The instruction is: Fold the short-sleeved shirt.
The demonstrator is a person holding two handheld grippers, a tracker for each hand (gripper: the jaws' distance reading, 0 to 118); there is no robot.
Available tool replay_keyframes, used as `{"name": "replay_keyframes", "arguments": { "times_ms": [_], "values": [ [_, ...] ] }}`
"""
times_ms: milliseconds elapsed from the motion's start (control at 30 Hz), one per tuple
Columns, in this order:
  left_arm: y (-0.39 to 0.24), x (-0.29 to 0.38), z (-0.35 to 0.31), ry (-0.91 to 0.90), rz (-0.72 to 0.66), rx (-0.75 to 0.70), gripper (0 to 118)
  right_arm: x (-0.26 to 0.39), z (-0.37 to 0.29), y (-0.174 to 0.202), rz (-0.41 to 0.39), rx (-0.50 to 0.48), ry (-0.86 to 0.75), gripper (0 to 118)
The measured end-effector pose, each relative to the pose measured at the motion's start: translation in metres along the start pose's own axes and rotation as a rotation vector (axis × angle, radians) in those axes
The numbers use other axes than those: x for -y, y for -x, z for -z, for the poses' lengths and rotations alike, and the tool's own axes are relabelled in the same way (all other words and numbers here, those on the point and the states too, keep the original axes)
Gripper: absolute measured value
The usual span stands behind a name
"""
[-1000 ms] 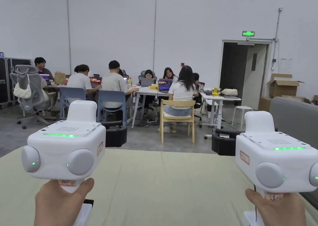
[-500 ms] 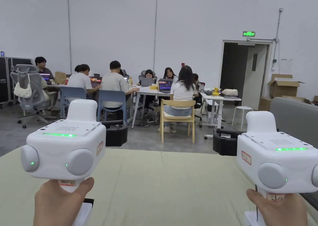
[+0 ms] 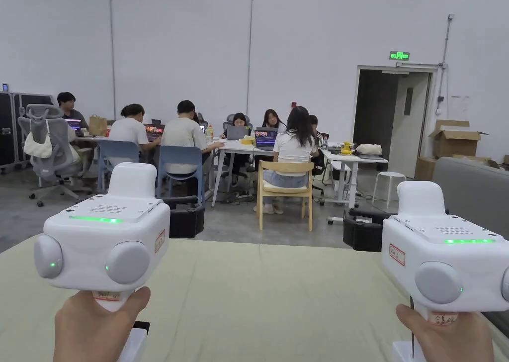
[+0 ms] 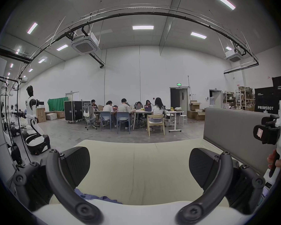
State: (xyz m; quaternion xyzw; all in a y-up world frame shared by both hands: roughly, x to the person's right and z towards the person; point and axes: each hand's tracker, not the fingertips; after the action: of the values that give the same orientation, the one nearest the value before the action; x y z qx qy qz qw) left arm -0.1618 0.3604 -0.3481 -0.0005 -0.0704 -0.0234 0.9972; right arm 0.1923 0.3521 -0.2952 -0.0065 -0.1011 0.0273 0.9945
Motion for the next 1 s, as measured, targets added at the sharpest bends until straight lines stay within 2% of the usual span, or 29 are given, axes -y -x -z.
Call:
{"name": "replay_keyframes", "arguments": {
  "times_ms": [200,267,300,333,367,400,433,467,500,533,567,633,767,900,1000],
  "values": [
    [-0.005,-0.008,-0.003,-0.055,0.024,-0.047,118,-0.004,-0.002,-0.005,0.012,-0.01,-0.028,118],
    [-0.007,-0.01,-0.003,-0.045,0.03,-0.018,116,-0.003,-0.005,-0.007,0.016,-0.004,-0.042,118],
    [-0.008,-0.009,-0.002,-0.023,0.034,0.043,93,-0.003,-0.008,-0.007,0.019,-0.008,-0.047,111],
    [-0.01,-0.008,-0.001,-0.027,0.035,0.058,37,-0.002,-0.009,-0.007,0.021,-0.007,-0.049,85],
    [-0.012,-0.006,0.003,-0.02,0.047,0.037,0,0.001,-0.009,-0.005,0.014,0.014,-0.053,15],
    [-0.015,-0.001,0.007,0.004,0.066,-0.008,0,0.005,-0.007,-0.004,-0.008,0.067,-0.039,3],
    [-0.016,0.003,0.008,-0.01,0.055,0.007,0,0.009,-0.006,-0.004,-0.028,0.124,0.009,3],
    [-0.014,0.006,0.009,0.006,0.037,0.043,0,0.014,-0.005,-0.008,-0.013,0.098,0.022,3],
    [-0.014,0.009,0.01,0.009,0.027,0.047,0,0.019,-0.006,-0.017,0.006,-0.044,0.043,3],
    [-0.015,0.012,0.01,0.006,0.035,0.042,0,0.023,-0.009,-0.021,0.013,-0.094,0.053,3],
    [-0.018,0.014,0.011,0.0,0.052,0.033,0,0.027,-0.007,-0.018,-0.002,-0.097,0.05,3],
    [-0.022,0.016,0.011,0.001,0.071,0.022,0,0.031,-0.01,-0.015,-0.051,-0.029,0.036,3],
    [-0.022,0.017,0.012,0.023,0.066,0.014,0,0.031,-0.01,-0.01,-0.049,-0.052,0.046,3],
    [0.0,0.031,-0.005,0.021,0.094,-0.099,0,0.033,-0.006,0.01,-0.035,-0.104,0.029,3],
    [0.045,0.044,-0.022,0.082,0.063,-0.171,0,0.04,0.002,0.055,-0.053,-0.214,0.046,3]
  ]
}}
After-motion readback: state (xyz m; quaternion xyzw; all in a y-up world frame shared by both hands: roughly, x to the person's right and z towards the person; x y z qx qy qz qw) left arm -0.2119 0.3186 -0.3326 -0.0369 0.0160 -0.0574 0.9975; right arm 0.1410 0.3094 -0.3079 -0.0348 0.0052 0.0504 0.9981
